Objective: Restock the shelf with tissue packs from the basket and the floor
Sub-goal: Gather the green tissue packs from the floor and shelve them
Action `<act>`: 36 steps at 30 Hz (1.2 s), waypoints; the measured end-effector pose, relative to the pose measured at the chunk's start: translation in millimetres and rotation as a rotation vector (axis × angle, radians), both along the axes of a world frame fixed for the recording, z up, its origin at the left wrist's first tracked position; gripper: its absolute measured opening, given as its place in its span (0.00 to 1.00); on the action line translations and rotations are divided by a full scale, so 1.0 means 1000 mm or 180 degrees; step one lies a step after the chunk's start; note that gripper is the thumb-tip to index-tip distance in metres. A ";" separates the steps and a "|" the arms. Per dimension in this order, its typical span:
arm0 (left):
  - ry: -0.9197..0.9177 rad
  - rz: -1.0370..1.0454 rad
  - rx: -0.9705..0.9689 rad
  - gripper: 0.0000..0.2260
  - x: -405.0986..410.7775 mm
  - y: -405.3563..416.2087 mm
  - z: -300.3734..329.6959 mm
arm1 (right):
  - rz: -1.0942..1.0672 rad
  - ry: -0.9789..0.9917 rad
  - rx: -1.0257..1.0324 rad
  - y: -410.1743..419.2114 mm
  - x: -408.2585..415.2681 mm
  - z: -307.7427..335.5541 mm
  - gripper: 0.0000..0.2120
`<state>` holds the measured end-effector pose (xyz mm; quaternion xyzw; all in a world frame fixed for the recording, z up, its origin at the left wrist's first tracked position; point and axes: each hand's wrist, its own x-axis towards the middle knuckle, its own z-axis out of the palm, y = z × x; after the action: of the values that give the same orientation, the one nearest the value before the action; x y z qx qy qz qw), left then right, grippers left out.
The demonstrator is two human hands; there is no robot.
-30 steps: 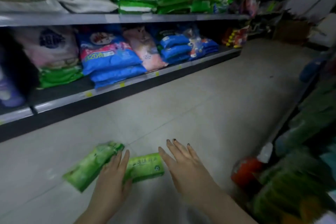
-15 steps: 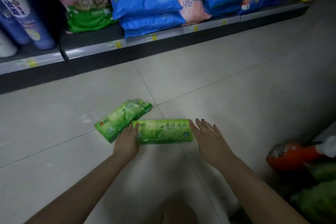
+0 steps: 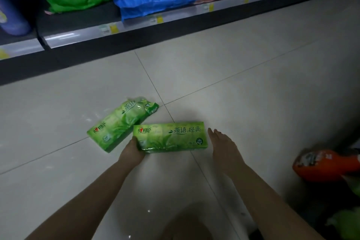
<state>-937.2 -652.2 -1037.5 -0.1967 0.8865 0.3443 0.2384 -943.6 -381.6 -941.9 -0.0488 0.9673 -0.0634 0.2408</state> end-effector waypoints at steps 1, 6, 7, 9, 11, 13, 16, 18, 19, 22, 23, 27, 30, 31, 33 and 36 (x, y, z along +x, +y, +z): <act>0.0036 0.0068 0.0041 0.27 0.000 0.001 -0.002 | -0.0138 -0.0099 -0.0064 -0.002 -0.002 -0.007 0.33; 0.0265 0.0436 0.0275 0.28 0.007 0.004 -0.019 | -0.0859 -0.0631 -0.0733 -0.023 -0.002 -0.041 0.35; 0.0304 0.0482 0.0314 0.28 0.008 0.004 -0.022 | -0.1020 -0.0697 -0.0861 -0.026 -0.002 -0.046 0.35; 0.0348 0.0515 0.0379 0.29 0.008 0.004 -0.029 | -0.1398 -0.0799 -0.1081 -0.027 -0.005 -0.057 0.35; 0.0378 0.0570 0.0461 0.28 0.007 0.004 -0.032 | -0.1660 -0.0798 -0.1192 -0.025 -0.009 -0.068 0.35; 0.0406 0.0697 0.0595 0.28 0.007 0.006 -0.033 | -0.1874 -0.0763 -0.1372 -0.024 -0.012 -0.075 0.36; 0.0430 0.0968 0.0867 0.29 0.008 0.010 -0.029 | -0.2274 -0.0812 -0.1771 -0.024 -0.013 -0.072 0.28; 0.0419 0.1155 0.0930 0.27 0.007 0.013 -0.022 | -0.2269 -0.0801 -0.1947 -0.024 -0.014 -0.061 0.22; 0.0449 0.1126 0.0891 0.25 0.007 0.014 -0.018 | -0.2213 -0.0788 -0.2039 -0.023 -0.014 -0.053 0.20; 0.0559 0.0910 0.0756 0.18 0.006 0.023 0.002 | -0.2032 -0.0693 -0.2246 -0.012 -0.017 -0.022 0.20; 0.0613 0.0850 0.0740 0.16 0.004 0.027 0.011 | -0.2040 -0.0650 -0.2299 -0.006 -0.018 -0.012 0.22; 0.0957 0.0746 0.0842 0.16 -0.001 0.049 0.057 | -0.1965 -0.0179 -0.2259 0.020 -0.019 0.024 0.30; 0.1412 0.0759 0.0962 0.21 -0.001 0.064 0.093 | -0.1915 0.0236 -0.2336 0.037 -0.012 0.059 0.32; 0.1531 0.0796 0.1050 0.23 0.000 0.068 0.105 | -0.1878 0.0400 -0.2372 0.041 -0.008 0.073 0.33; 0.1737 0.0782 0.1229 0.24 0.001 0.075 0.129 | -0.1885 0.0717 -0.2534 0.048 0.002 0.103 0.33; 0.1951 0.0693 0.1543 0.26 0.003 0.087 0.171 | -0.2005 0.1194 -0.2740 0.055 0.019 0.151 0.32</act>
<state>-933.7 -565.1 -866.3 -0.1159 0.7836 0.6093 -0.0353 -924.2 -326.8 -790.6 0.1380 0.8483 -0.5113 -0.0074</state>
